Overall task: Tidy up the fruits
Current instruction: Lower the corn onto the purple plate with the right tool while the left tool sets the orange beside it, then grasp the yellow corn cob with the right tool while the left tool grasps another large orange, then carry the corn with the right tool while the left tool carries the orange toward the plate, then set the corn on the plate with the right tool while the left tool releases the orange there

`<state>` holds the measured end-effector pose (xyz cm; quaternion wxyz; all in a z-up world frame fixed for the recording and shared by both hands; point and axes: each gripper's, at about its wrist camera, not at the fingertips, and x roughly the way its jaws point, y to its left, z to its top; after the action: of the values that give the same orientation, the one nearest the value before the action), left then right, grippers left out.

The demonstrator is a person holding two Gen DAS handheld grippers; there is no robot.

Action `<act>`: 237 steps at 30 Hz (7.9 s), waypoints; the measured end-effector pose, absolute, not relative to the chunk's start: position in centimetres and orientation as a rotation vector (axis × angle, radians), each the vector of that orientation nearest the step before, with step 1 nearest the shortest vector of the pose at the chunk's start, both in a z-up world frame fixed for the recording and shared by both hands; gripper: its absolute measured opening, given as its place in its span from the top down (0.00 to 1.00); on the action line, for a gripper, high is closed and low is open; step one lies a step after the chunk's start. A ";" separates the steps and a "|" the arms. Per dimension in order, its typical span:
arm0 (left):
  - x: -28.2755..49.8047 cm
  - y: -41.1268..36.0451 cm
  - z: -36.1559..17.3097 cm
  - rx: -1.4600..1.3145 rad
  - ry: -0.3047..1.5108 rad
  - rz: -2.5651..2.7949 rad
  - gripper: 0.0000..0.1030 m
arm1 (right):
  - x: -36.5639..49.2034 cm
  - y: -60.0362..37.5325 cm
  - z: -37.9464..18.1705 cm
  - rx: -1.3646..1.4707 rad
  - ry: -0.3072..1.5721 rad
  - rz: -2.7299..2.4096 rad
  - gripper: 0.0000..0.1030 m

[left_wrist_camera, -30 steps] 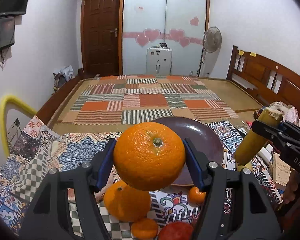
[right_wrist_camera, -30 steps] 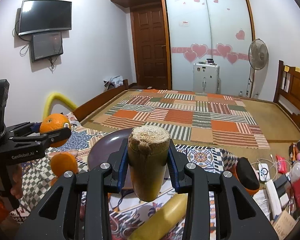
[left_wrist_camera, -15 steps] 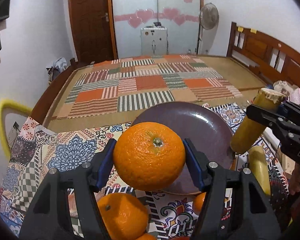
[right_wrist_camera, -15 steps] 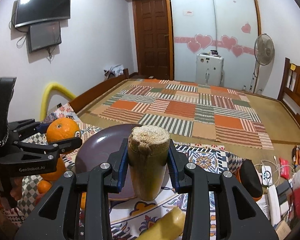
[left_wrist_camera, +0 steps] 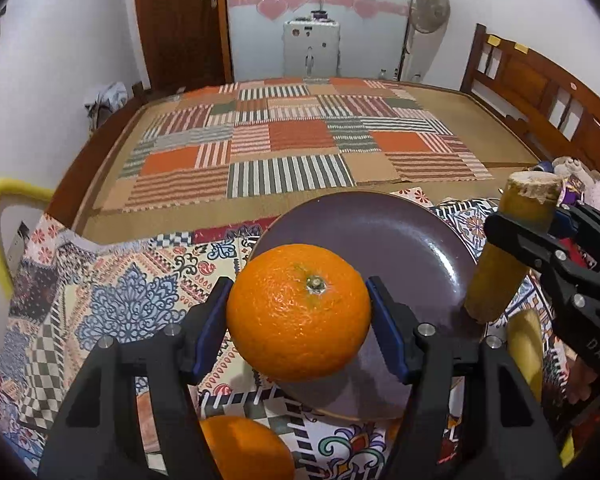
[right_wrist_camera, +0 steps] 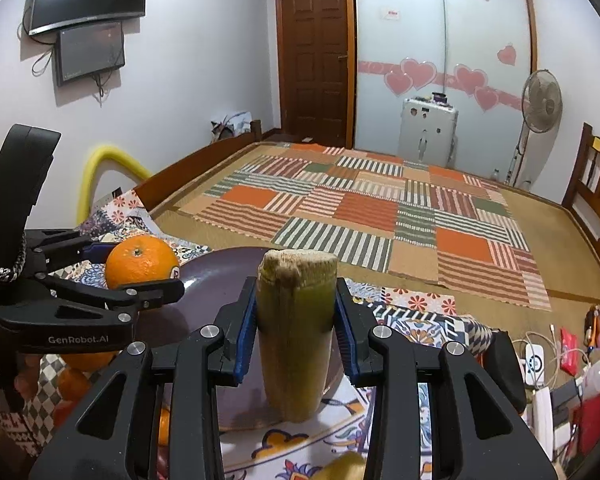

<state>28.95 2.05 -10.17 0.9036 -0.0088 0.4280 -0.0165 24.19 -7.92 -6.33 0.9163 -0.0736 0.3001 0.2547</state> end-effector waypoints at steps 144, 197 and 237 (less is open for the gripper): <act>19.3 7.0 -14.3 -0.106 0.853 -0.058 0.33 | 19.2 -11.9 -13.4 -0.142 0.874 0.442 0.64; 24.2 2.1 -11.3 0.019 0.784 -0.096 0.33 | 19.0 -9.6 -5.6 -0.069 0.626 0.563 0.67; 22.9 4.8 -8.9 0.015 0.669 -0.054 0.31 | 26.0 -6.2 -8.2 -0.090 0.735 0.563 0.67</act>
<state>22.88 4.75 -8.89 0.9441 0.0073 0.3284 -0.0263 26.01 -6.21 -8.22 0.8937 -0.0434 0.3546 0.2716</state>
